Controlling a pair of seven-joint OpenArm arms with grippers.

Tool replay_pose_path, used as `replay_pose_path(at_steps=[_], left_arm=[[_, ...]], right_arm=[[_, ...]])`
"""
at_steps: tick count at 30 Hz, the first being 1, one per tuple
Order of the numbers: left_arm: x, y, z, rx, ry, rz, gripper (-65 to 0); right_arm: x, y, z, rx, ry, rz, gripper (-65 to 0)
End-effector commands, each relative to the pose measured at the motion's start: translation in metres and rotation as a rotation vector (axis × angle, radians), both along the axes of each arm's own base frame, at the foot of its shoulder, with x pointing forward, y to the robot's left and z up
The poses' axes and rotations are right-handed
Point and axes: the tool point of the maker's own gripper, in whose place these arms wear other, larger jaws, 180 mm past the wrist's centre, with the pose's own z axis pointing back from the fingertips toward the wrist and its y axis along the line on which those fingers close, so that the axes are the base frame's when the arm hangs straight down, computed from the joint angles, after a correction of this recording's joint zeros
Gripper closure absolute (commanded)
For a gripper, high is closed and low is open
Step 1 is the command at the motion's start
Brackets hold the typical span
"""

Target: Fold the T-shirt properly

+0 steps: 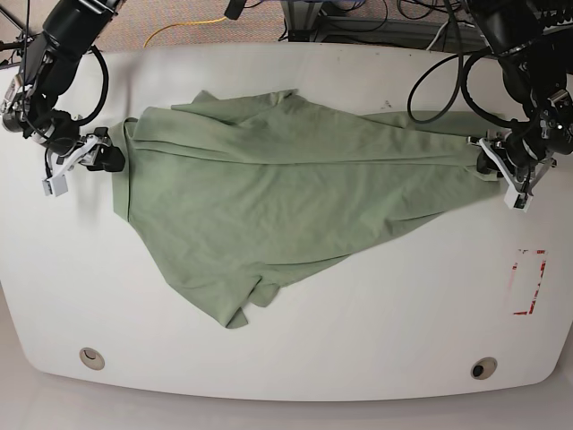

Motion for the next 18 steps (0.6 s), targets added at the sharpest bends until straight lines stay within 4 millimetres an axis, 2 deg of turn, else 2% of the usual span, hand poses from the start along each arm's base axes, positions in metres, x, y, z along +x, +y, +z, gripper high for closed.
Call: replay_pose_path(at_steps=[1, 3, 5, 10, 18], left_arm=[[0.010, 0.003, 0.013, 0.006, -0.049, -0.003, -34.9], [0.014, 0.001, 0.016, 0.004, -0.061, -0.006, -46.9], [0.022, -0.001, 0.021, 0.003, -0.080, -0.015, -55.1], [0.026, -0.003, 0.025, 0.005, -0.090, -0.026, -55.8], [0.035, -0.005, 0.045, 0.040, -0.151, -0.046, -55.6]], right_arm=[[0.014, -0.011, 0.017, -0.006, -0.072, -0.024, -41.9], [0.018, -0.013, 0.024, -0.018, -0.091, -0.019, -47.7], [0.017, -0.014, 0.031, -0.047, -0.097, -0.001, -50.3], [-0.010, -0.015, 0.028, -0.101, -0.053, 0.013, -50.3], [-0.058, 0.022, 0.011, -0.099, 0.002, 0.052, -50.3]])
